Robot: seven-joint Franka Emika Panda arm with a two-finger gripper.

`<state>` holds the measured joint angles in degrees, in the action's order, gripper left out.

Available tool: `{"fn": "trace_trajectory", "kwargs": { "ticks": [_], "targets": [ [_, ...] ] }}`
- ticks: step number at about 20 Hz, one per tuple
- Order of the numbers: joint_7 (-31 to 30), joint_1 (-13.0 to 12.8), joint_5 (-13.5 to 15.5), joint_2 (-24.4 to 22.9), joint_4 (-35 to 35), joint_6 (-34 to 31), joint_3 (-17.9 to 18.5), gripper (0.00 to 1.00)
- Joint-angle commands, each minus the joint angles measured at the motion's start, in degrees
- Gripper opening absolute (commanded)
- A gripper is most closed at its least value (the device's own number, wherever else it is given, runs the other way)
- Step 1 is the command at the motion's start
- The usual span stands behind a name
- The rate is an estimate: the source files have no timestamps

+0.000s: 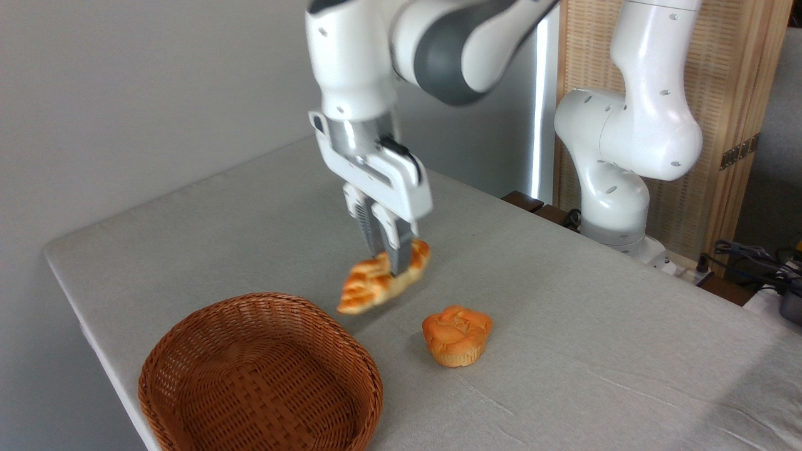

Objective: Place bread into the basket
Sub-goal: 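Close the gripper on the braided roll and lift it, then carry the braided roll over the wicker basket and lower it inside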

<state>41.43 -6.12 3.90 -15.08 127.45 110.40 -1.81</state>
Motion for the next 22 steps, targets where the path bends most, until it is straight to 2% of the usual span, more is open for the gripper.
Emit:
{"fn": "trace_trajectory", "kwargs": {
  "ticks": [1, 4, 7, 9, 14, 15, 16, 17, 18, 22],
  "targets": [
    [0.1, -0.6, 0.3, 10.0, -16.2, -5.3, 0.7, 0.41],
    [0.1, -0.6, 0.3, 18.7, -29.0, -6.2, 0.1, 0.41],
    [0.3, -0.6, 0.1, 23.4, -33.8, -5.4, 0.1, 0.42],
    [0.6, -0.6, -0.4, 26.3, -34.8, -2.8, 0.1, 0.45],
    [1.1, -0.7, -0.5, 29.8, -34.8, 8.3, 0.0, 0.5],
    [1.1, -0.8, -0.6, 29.9, -34.8, 8.6, 0.0, 0.53],
    [1.0, -0.8, -0.6, 30.1, -34.8, 8.6, 0.0, 0.69],
    [1.0, -0.7, -0.6, 30.2, -34.7, 8.6, 0.0, 0.95],
    [1.0, -0.8, -0.7, 30.3, -34.6, 8.5, -0.1, 1.0],
    [1.1, -0.9, -0.7, 30.4, -34.3, 8.3, -1.1, 1.0]
  ]
}}
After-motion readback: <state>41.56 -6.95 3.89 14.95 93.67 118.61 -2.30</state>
